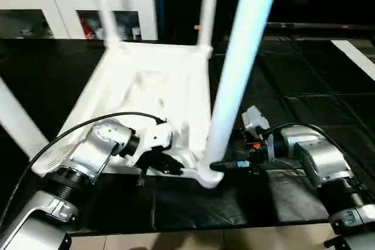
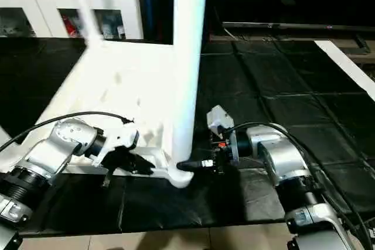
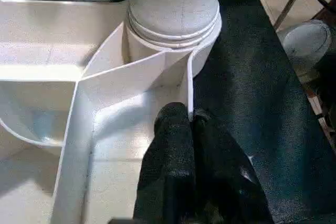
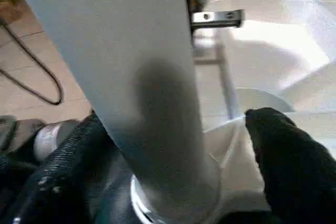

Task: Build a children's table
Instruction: Rotate leg to tighten

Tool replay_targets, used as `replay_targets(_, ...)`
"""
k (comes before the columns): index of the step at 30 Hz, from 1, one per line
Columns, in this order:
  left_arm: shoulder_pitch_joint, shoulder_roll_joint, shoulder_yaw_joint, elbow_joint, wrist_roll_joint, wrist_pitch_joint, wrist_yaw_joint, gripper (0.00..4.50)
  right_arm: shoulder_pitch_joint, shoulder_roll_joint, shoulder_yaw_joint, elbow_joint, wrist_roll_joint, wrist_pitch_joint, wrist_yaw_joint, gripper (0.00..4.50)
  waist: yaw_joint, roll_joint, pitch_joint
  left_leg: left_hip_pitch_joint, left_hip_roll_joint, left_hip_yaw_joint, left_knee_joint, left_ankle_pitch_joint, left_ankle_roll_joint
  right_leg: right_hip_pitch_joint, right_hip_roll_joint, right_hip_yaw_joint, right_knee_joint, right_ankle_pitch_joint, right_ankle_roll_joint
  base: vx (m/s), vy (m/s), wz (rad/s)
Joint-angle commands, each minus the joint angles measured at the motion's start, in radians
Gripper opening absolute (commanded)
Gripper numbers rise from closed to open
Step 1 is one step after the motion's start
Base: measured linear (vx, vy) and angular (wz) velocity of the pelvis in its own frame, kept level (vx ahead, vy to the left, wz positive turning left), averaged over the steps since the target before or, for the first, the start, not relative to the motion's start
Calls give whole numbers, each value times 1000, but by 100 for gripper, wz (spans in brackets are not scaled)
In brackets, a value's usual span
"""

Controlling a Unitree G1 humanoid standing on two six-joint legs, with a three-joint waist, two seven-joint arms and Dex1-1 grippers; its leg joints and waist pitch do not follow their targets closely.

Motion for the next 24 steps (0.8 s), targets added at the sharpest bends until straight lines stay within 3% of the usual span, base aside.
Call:
replay_targets(1, -14, -12, -38, -14, -7, -18, -44, 0, -18, -3, 12, 15, 10, 5, 20, 366, -6, -9, -71, -10, -10, 21, -68, -163, 56, 62, -37, 38, -49, -332, -190, 0, 0, 0)
replay_targets(13, -13, -15, -43, -4, 3, -38, -38, 0, -28, 7, 44, 43, 17, 26, 84, 278, -4, -11, -73, -10, -11, 22, -66, -148, 55, 62, -36, 38, -46, -317, -193, 0, 0, 0)
replay_targets(14, -15, -17, -43, 1, 6, -40, -34, 0, -26, 7, 45, 41, 18, 29, 89, 252, -3, -9, -74, -10, -11, 21, -67, -145, 54, 63, -36, 38, -46, -313, -193, 0, 0, 0)
replay_targets(20, -24, -28, -39, 33, 24, -39, 6, 0, -10, 10, 51, 29, 22, 33, 86, 223, -2, -8, -73, -8, -12, 22, -66, -160, 53, 62, -35, 38, -48, -321, -193, 0, 0, 0)
replay_targets(24, -32, -57, -22, 62, 33, -3, 74, 0, 24, 26, 40, -6, 45, 69, 60, 219, -1, -10, -69, -4, -12, 23, -67, -191, 46, 57, -33, 40, -55, -377, -175, 0, 0, 0)
